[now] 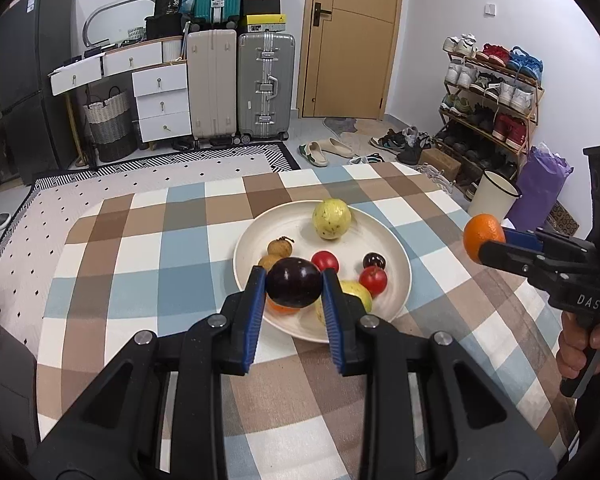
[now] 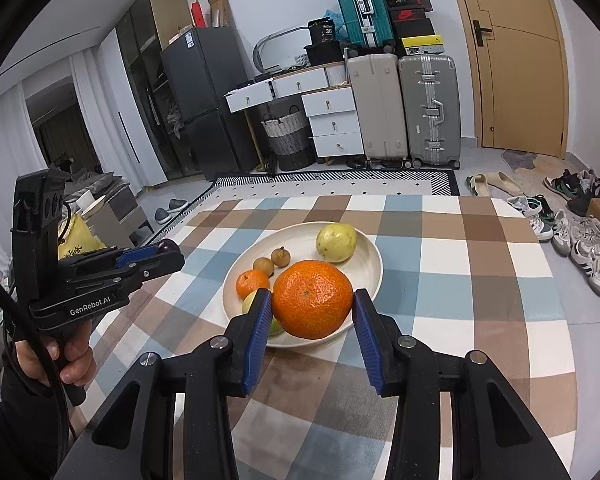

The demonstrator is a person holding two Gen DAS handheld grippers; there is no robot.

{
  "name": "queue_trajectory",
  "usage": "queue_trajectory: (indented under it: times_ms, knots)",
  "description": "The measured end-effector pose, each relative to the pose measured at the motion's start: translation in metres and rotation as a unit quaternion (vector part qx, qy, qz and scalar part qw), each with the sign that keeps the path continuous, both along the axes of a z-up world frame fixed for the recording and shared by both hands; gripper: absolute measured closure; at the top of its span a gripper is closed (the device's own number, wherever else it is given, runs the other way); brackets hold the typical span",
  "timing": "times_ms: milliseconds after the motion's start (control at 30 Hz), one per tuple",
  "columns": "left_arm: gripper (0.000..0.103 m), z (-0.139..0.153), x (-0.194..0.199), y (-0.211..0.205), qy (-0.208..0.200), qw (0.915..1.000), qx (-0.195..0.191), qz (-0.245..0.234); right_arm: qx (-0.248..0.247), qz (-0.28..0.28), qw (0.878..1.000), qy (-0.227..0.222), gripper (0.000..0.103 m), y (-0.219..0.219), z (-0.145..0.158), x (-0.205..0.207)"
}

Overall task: Organize fruits
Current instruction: 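Carry the orange and plum over the plate and release both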

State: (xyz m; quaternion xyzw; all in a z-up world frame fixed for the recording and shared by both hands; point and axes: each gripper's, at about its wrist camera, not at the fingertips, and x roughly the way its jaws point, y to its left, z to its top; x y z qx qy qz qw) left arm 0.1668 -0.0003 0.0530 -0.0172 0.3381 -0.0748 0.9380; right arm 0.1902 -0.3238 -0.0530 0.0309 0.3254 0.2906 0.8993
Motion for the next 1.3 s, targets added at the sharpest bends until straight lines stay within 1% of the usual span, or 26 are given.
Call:
queue_trajectory:
  times_ms: [267, 500, 800, 1000, 1300]
  knots:
    - [0.078, 0.002, 0.021, -0.001, -0.005, 1.0000, 0.002, 0.000, -0.002, -0.008, 1.000, 0.003, 0.062, 0.005, -0.001, 0.024]
    - [0.078, -0.005, 0.047, -0.004, 0.004, 1.0000, -0.005, -0.003, -0.007, -0.010, 1.000, 0.005, 0.062, 0.010, -0.006, 0.045]
    - [0.078, -0.022, 0.082, -0.014, 0.015, 0.9998, -0.003, -0.011, -0.009, -0.010, 1.000, 0.016, 0.062, 0.018, -0.019, 0.072]
    - [0.078, -0.036, 0.102, -0.020, 0.022, 0.9996, 0.013, -0.013, -0.018, -0.003, 1.000, 0.025, 0.062, 0.027, -0.031, 0.089]
    - [0.078, -0.058, 0.128, -0.022, 0.038, 0.9989, 0.021, -0.017, -0.028, 0.000, 0.999, 0.041, 0.062, 0.036, -0.052, 0.112]
